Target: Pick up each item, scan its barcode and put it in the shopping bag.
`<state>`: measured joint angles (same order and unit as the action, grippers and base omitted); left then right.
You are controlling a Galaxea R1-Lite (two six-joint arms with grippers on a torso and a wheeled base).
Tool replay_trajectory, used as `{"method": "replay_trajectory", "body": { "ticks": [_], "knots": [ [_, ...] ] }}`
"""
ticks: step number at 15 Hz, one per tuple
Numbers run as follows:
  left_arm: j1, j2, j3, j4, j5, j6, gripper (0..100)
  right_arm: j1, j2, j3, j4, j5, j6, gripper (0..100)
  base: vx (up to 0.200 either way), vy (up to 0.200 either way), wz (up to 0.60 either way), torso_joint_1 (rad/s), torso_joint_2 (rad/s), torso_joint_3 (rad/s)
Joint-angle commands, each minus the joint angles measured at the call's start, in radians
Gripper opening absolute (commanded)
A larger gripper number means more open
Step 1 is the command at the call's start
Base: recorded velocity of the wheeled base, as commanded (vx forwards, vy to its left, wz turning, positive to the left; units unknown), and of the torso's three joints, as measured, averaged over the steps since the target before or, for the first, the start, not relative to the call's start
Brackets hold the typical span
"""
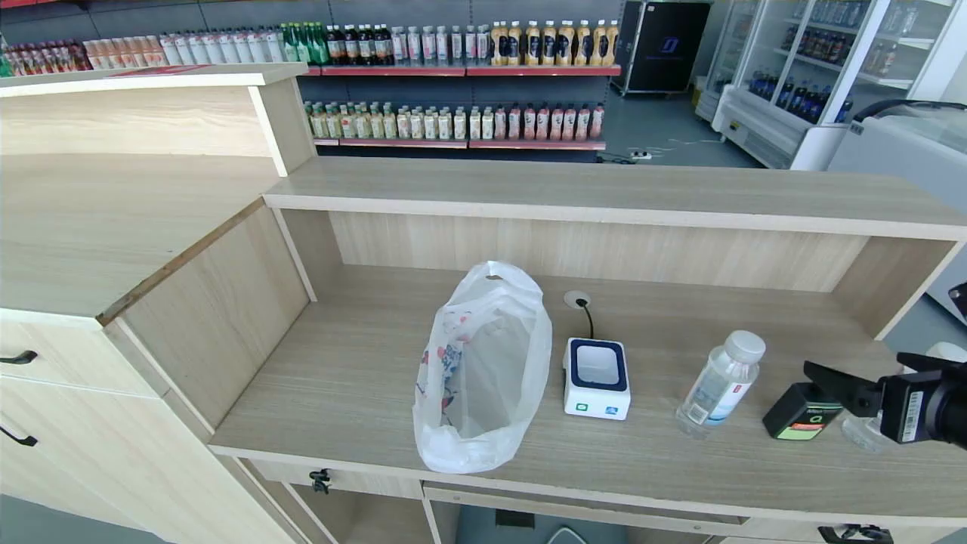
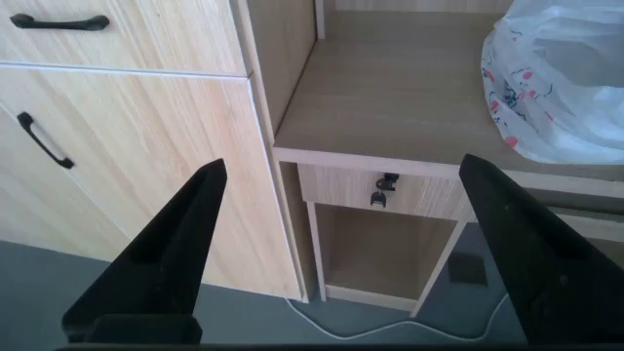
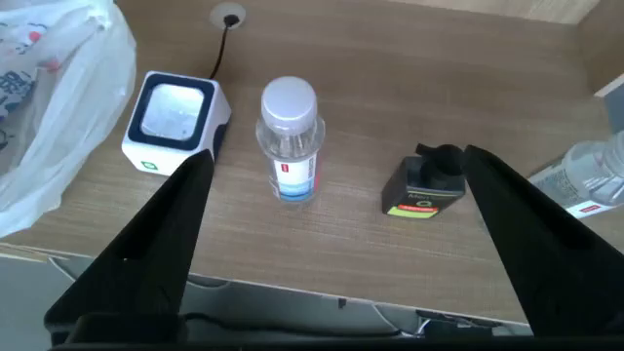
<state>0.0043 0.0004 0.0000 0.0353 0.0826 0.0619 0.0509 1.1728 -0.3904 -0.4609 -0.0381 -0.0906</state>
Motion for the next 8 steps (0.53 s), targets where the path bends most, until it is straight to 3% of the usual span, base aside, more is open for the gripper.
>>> {"method": "replay_trajectory", "body": {
  "ticks": [1,8],
  "knots": [
    [0.000,0.000,0.000,0.000,0.000,-0.001,100,-0.005,0.064,0.059,-0.012,-0.002,-0.003,100,0.000,0.000,0.00,0.000,0.00,0.000],
    [0.000,0.000,0.000,0.000,0.000,-0.001,100,-0.055,0.087,0.113,-0.088,-0.036,0.000,100,0.000,0.000,0.00,0.000,0.00,0.000]
  ]
}}
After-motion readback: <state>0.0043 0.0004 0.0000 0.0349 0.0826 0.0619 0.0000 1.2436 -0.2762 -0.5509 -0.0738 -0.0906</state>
